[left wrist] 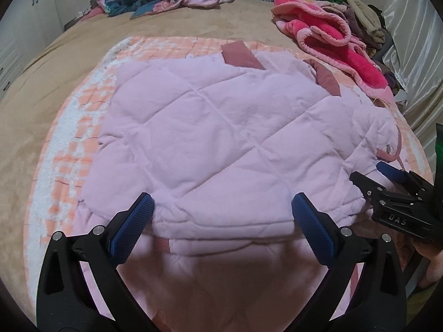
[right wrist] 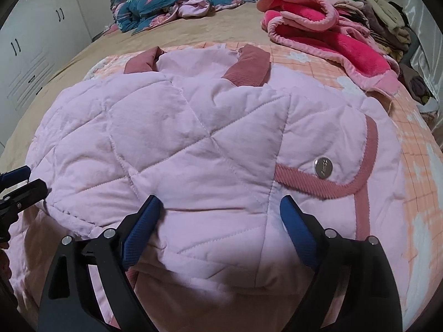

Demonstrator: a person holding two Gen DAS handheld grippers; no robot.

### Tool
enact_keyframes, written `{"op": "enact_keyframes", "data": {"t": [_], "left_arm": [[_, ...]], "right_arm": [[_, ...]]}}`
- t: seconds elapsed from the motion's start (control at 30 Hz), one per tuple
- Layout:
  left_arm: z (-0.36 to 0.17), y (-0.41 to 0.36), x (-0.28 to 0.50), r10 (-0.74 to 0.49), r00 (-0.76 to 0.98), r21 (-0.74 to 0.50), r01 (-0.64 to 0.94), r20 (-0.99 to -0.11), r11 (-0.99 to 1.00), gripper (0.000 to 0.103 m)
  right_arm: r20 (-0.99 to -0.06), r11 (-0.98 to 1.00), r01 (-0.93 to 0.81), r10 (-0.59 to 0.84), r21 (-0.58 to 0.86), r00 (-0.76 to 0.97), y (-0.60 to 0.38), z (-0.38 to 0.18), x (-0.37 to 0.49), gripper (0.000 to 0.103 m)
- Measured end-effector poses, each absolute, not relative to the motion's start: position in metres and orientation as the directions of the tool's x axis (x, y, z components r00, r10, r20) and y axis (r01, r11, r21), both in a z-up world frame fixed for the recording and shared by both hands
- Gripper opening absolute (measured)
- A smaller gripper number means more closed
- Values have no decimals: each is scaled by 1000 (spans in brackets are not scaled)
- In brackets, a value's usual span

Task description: Fold large clothes

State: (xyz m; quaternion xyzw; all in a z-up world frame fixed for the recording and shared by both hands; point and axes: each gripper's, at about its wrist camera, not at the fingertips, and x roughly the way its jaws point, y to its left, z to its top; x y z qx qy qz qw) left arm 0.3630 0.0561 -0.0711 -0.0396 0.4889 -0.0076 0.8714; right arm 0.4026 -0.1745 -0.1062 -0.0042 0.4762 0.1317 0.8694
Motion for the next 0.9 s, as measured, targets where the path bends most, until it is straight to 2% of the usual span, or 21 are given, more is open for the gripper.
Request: {"op": "enact_keyframes", "data": {"t": [0.47,0.53,0.9], "left_arm": [[-53,59,330,-58,541,-90,-34,-839,995,95],[-49,58,326,-61,545,-91,-28,-836,995,95],[-34,53,301,-59,570,-90,-27,-820,996,95]], "right_arm": [[-817,969,-172,245,180,522,-191,-97,373,94],[-801,964,-171,263,202,537,-194,-93,367,98],[-752,954,-170,300,248,587,-211,-67,329,99]]}}
